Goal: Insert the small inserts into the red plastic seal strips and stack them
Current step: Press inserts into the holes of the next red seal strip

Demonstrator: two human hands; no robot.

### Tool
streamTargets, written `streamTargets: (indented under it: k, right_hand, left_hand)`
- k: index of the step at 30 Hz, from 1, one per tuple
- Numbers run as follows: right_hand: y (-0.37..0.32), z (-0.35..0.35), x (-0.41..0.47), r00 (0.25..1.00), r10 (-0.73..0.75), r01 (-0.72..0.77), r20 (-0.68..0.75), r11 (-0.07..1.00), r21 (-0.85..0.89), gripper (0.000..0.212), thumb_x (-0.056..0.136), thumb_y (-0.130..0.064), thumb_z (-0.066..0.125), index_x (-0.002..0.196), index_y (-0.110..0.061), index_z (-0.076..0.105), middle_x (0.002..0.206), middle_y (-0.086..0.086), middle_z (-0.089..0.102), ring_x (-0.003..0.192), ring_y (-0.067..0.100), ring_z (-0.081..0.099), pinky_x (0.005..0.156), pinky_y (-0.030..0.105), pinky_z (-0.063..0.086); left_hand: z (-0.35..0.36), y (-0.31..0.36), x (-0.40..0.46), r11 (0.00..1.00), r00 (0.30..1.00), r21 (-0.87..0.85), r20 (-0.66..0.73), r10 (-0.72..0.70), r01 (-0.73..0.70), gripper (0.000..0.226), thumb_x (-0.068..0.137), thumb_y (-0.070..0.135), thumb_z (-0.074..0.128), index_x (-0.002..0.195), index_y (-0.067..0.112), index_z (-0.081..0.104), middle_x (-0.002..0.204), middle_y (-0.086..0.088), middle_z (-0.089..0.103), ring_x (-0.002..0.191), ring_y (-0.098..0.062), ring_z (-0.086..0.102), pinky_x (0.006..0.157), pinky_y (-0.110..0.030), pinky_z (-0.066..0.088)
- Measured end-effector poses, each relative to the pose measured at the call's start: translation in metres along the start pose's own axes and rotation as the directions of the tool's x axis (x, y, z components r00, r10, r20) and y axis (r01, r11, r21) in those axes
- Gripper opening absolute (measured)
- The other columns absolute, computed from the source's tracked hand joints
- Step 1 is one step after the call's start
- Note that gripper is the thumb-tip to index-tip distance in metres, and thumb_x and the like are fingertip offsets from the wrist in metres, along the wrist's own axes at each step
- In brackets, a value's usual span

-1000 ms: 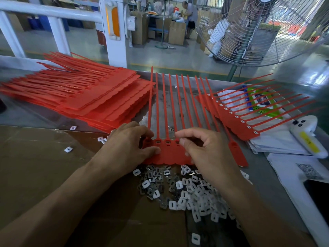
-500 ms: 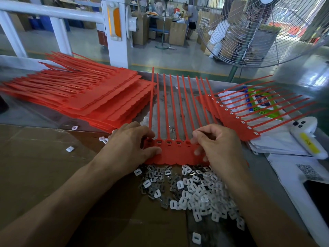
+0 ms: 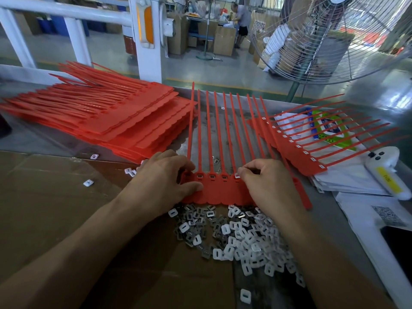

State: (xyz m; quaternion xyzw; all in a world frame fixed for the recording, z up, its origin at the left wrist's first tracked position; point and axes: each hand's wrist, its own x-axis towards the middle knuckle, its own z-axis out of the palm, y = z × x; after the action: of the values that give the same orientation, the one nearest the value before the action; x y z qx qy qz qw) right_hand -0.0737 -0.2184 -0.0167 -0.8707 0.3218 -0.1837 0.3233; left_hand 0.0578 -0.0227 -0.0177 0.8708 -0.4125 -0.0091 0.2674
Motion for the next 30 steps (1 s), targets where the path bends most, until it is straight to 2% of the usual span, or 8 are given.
streamTargets:
  k: [4, 10, 15, 18, 21, 22, 25, 30]
  right_hand:
    - [-0.004, 0.003, 0.000, 1.000, 0.009, -0.011, -0.026, 0.999, -0.044, 0.018, 0.097, -0.035, 0.065, 0.090, -0.024, 0.077, 0.077, -0.014, 0.071, 0.070, 0.004, 0.066, 0.064, 0.029, 0.054]
    - [-0.005, 0.006, -0.001, 0.999, 0.008, -0.012, -0.039, 0.995, -0.103, 0.013, 0.096, -0.035, 0.067, 0.091, -0.025, 0.074, 0.080, -0.011, 0.071, 0.075, 0.010, 0.067, 0.071, 0.039, 0.059]
    - [-0.004, 0.006, 0.000, 0.998, 0.026, -0.030, -0.057, 0.997, -0.071, 0.010, 0.094, -0.035, 0.072, 0.091, -0.026, 0.075, 0.084, -0.014, 0.069, 0.078, 0.004, 0.064, 0.062, 0.028, 0.050]
    - [-0.002, 0.005, 0.000, 0.999, 0.018, -0.020, -0.041, 0.999, -0.051, 0.010, 0.094, -0.034, 0.072, 0.091, -0.026, 0.077, 0.083, -0.016, 0.069, 0.076, 0.002, 0.064, 0.062, 0.026, 0.049]
    - [0.000, 0.002, 0.000, 1.000, -0.011, 0.010, -0.023, 0.999, -0.044, 0.013, 0.097, -0.032, 0.068, 0.090, -0.027, 0.077, 0.078, -0.019, 0.068, 0.070, 0.000, 0.065, 0.054, 0.014, 0.044]
    - [0.001, 0.001, -0.001, 1.000, -0.023, 0.023, -0.017, 0.999, -0.030, 0.014, 0.098, -0.030, 0.067, 0.089, -0.027, 0.078, 0.078, -0.020, 0.068, 0.074, -0.005, 0.064, 0.051, 0.009, 0.041]
    - [0.004, -0.005, -0.002, 0.999, -0.048, 0.048, 0.008, 0.999, 0.018, 0.016, 0.099, -0.027, 0.065, 0.090, -0.027, 0.079, 0.083, -0.021, 0.069, 0.085, -0.018, 0.057, 0.055, 0.002, 0.041]
    - [0.002, -0.008, -0.006, 0.995, -0.079, 0.078, 0.056, 0.996, 0.034, 0.015, 0.100, -0.025, 0.065, 0.094, -0.028, 0.079, 0.083, -0.020, 0.070, 0.085, -0.010, 0.061, 0.054, 0.002, 0.044]
  left_hand:
    - [0.000, 0.000, -0.001, 1.000, 1.000, 0.006, 0.003, 0.002, -0.002, 0.051, 0.082, 0.062, 0.069, 0.125, 0.036, 0.063, 0.115, 0.017, 0.054, 0.112, -0.006, 0.047, 0.103, -0.037, 0.043]
    - [-0.001, 0.001, 0.000, 1.000, 1.000, 0.011, 0.002, 0.000, 0.000, 0.051, 0.082, 0.062, 0.069, 0.126, 0.036, 0.063, 0.117, 0.016, 0.054, 0.114, -0.007, 0.046, 0.103, -0.036, 0.042]
    - [0.000, 0.001, -0.001, 1.000, 1.000, 0.014, 0.000, 0.001, -0.001, 0.050, 0.083, 0.061, 0.069, 0.125, 0.036, 0.064, 0.117, 0.015, 0.055, 0.113, -0.007, 0.047, 0.102, -0.035, 0.042]
    - [0.000, 0.000, -0.001, 1.000, 1.000, 0.015, -0.001, 0.006, -0.006, 0.050, 0.083, 0.061, 0.069, 0.125, 0.035, 0.064, 0.117, 0.015, 0.055, 0.113, -0.008, 0.048, 0.101, -0.034, 0.043]
    - [0.000, 0.000, -0.001, 1.000, 1.000, 0.015, -0.002, 0.007, -0.007, 0.050, 0.083, 0.061, 0.069, 0.125, 0.035, 0.064, 0.116, 0.015, 0.055, 0.113, -0.007, 0.048, 0.100, -0.033, 0.042]
    - [0.000, -0.001, -0.001, 1.000, 1.000, 0.013, -0.003, 0.008, -0.008, 0.050, 0.082, 0.061, 0.069, 0.124, 0.035, 0.064, 0.116, 0.015, 0.055, 0.112, -0.007, 0.048, 0.100, -0.033, 0.042]
    - [-0.001, 0.000, -0.001, 1.000, 1.000, 0.007, -0.004, 0.010, -0.010, 0.051, 0.082, 0.062, 0.069, 0.125, 0.035, 0.064, 0.115, 0.016, 0.055, 0.112, -0.008, 0.048, 0.102, -0.037, 0.043]
    - [-0.001, -0.001, -0.002, 1.000, 1.000, 0.012, 0.005, 0.012, -0.012, 0.051, 0.082, 0.062, 0.068, 0.125, 0.036, 0.064, 0.114, 0.017, 0.053, 0.112, -0.007, 0.047, 0.102, -0.036, 0.043]
